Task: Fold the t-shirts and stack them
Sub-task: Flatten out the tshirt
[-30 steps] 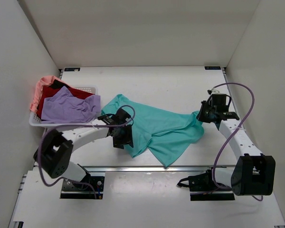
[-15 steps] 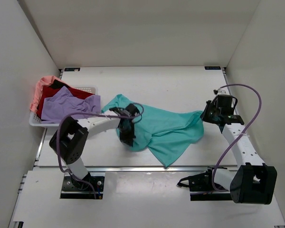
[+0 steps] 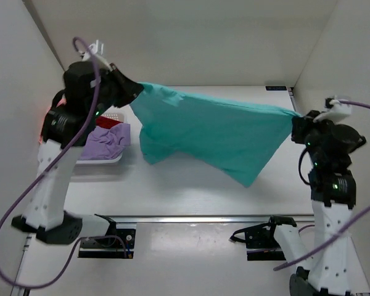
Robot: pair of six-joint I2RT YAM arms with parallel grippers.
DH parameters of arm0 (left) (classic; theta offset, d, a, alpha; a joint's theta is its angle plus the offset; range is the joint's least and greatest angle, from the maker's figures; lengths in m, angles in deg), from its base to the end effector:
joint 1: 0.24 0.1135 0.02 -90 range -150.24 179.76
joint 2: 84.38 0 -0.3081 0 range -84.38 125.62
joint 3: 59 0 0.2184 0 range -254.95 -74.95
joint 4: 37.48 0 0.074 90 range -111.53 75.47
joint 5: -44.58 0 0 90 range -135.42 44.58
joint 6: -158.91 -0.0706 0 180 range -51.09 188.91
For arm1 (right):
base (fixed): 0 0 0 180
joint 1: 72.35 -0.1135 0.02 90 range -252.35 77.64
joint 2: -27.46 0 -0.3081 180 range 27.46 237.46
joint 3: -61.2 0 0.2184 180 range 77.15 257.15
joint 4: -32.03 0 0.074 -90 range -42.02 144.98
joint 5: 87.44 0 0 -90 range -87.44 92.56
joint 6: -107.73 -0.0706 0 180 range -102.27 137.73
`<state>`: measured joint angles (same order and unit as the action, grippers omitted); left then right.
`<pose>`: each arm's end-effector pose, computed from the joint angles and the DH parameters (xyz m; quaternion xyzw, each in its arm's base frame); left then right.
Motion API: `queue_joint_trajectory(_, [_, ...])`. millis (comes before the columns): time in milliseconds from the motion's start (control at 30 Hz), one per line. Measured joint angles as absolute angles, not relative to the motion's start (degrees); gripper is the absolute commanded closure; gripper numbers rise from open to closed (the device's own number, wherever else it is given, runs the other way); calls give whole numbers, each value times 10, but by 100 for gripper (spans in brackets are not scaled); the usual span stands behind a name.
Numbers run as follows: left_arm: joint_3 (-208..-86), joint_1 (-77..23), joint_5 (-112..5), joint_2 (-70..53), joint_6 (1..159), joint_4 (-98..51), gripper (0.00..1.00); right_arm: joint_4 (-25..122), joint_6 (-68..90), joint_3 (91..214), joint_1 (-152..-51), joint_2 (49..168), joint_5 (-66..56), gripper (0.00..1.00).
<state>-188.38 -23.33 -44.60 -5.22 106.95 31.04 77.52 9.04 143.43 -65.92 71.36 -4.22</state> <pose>0.2203 -0.0928 0.5385 -0.1096 0.8031 -0.2928 0.5072 0.1125 -0.0043 0.4446 0.0597 0.7472 0.0574 0.6594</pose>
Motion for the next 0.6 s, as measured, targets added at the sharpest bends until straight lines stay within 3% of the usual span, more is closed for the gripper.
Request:
queue_joint_trajectory(200, [-1833,-220,-455,-203,1078,327,100,871,128,1525,-585,617,-67,99])
queue_joint_trajectory(400, [-1978,-200,-500,-179,1084,334,100,895,151,1653,-558,615,-97,100])
queue_joint_trajectory(600, [-1891,-186,-530,-162,1104,275,100,845,144,1573,-577,649,-106,99])
